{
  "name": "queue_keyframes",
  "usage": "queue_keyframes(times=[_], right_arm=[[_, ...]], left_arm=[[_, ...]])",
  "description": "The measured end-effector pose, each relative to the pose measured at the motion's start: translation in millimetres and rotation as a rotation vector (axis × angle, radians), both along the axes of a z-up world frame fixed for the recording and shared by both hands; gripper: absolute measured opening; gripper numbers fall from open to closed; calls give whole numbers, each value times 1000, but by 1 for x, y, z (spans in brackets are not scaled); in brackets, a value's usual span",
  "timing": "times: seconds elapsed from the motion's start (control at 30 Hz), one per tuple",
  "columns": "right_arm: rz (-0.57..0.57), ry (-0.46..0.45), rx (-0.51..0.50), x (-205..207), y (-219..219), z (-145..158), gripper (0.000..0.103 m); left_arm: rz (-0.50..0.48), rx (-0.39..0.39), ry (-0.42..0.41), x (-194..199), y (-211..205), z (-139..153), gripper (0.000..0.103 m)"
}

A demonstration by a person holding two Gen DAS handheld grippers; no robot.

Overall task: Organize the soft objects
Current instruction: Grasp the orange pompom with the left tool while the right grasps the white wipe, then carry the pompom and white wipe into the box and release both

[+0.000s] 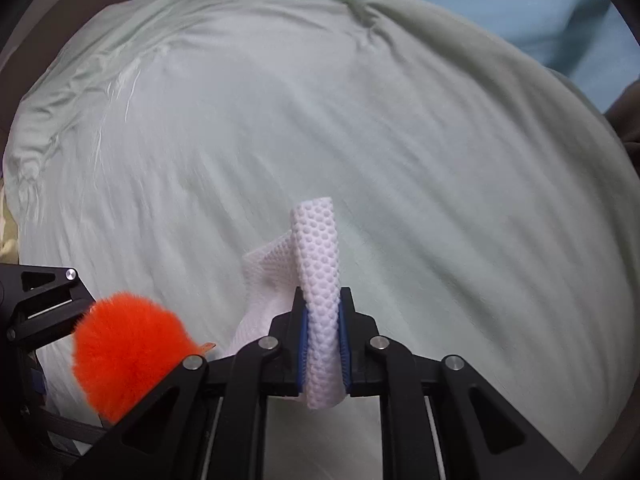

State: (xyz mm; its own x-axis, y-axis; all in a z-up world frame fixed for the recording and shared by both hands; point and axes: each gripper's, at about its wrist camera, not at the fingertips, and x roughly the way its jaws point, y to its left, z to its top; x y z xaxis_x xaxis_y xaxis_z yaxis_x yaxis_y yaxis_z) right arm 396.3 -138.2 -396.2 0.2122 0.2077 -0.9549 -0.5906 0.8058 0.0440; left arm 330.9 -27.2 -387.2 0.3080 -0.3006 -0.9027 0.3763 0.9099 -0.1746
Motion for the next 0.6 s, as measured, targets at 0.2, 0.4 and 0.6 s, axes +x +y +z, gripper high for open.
queue_keyframes(times=[0.2, 0.4, 0.6], right_arm=[[-113, -56, 38, -14, -7, 57, 12], [-222, -105, 80, -45, -12, 122, 12], [-349, -165, 133, -94, -29, 184, 12]], left_arm=[[15, -12, -62, -13, 18, 47, 33], [9, -17, -119, -21, 27, 113, 33], [-35, -20, -179, -34, 28, 168, 33]])
